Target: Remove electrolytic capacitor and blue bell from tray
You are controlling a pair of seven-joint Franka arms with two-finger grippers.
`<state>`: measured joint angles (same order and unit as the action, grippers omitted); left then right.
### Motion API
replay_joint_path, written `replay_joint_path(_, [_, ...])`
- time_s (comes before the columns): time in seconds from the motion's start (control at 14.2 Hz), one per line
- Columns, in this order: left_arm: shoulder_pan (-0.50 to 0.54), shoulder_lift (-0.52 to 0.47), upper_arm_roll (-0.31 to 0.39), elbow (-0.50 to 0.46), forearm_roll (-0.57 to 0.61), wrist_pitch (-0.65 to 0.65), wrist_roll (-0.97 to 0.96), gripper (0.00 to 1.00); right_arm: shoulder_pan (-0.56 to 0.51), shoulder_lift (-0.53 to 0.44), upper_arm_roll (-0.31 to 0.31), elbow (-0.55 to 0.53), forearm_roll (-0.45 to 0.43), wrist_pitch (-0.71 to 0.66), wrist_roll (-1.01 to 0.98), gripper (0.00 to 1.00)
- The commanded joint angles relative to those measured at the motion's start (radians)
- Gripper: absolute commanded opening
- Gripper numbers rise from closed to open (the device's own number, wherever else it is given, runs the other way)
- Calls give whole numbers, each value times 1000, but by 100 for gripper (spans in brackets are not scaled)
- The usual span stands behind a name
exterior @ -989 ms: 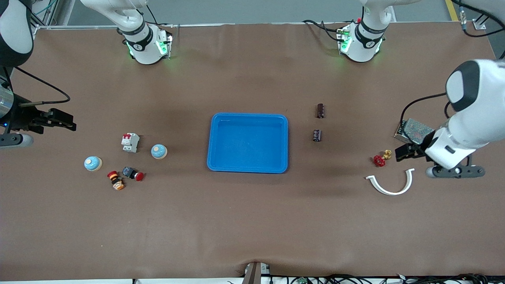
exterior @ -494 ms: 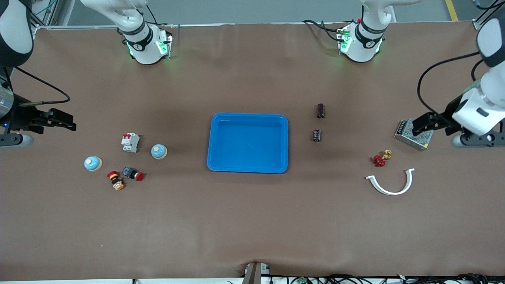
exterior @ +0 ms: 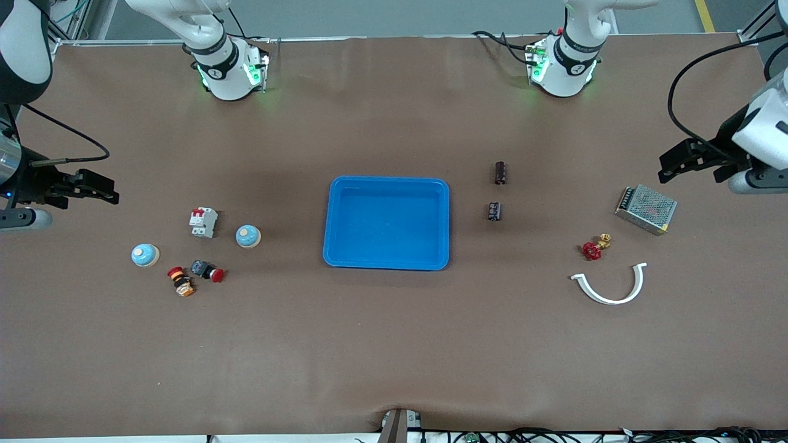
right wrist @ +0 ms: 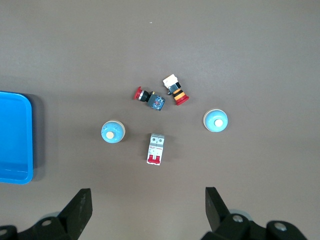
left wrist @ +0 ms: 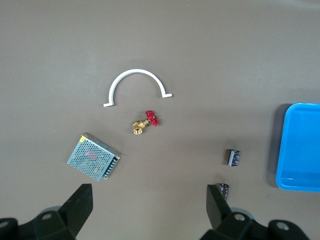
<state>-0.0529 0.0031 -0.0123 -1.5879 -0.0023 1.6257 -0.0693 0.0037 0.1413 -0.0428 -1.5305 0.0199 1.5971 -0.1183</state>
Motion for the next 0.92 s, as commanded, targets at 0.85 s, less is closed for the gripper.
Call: replay_joint_path(0.85, [-48, -58, 22, 9, -10, -127, 57, 100, -4, 3, 4, 12, 2, -5, 12, 100])
